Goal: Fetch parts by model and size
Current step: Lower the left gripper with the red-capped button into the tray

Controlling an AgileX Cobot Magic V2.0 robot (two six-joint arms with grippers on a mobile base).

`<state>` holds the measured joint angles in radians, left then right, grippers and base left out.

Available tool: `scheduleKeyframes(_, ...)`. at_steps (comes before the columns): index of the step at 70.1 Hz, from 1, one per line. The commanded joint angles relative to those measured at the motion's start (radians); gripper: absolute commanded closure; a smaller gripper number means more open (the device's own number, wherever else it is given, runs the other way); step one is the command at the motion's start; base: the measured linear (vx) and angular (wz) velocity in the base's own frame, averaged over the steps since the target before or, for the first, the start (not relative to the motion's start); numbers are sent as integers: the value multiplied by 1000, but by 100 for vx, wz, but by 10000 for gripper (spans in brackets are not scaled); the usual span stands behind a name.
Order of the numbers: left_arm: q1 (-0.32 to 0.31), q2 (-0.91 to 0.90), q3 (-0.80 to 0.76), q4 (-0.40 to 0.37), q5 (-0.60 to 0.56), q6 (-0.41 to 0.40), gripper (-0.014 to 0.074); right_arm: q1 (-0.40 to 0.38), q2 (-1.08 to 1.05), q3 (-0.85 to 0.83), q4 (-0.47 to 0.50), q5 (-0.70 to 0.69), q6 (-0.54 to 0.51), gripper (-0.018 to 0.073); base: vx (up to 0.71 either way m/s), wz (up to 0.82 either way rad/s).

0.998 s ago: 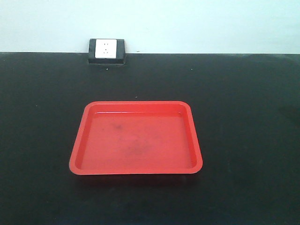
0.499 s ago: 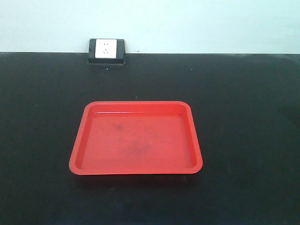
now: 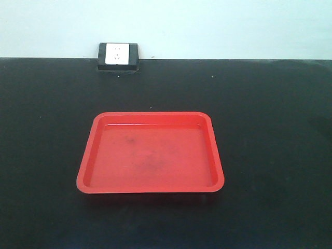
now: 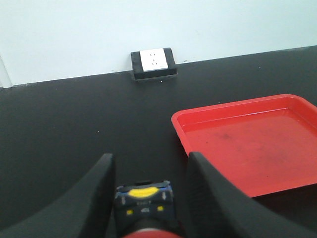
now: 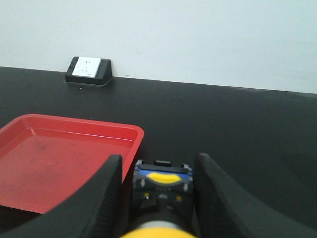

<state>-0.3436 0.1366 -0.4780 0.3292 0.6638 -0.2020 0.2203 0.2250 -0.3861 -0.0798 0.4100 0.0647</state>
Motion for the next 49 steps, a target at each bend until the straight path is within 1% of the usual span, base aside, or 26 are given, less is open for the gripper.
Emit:
scheduleKeyframes(1, -1, 21, -25, 10, -73, -4, 603, -1, 10, -28, -10, -82, -8, 564, 0, 0)
scheduleKeyframes(26, -1, 21, -25, 5, -73, -4, 603, -1, 10, -28, -7, -84, -5, 564, 0, 0)
scheduleKeyframes(49, -1, 43, -26, 4, -119, -6, 603, -1, 10, -28, -7, -84, -5, 564, 0, 0)
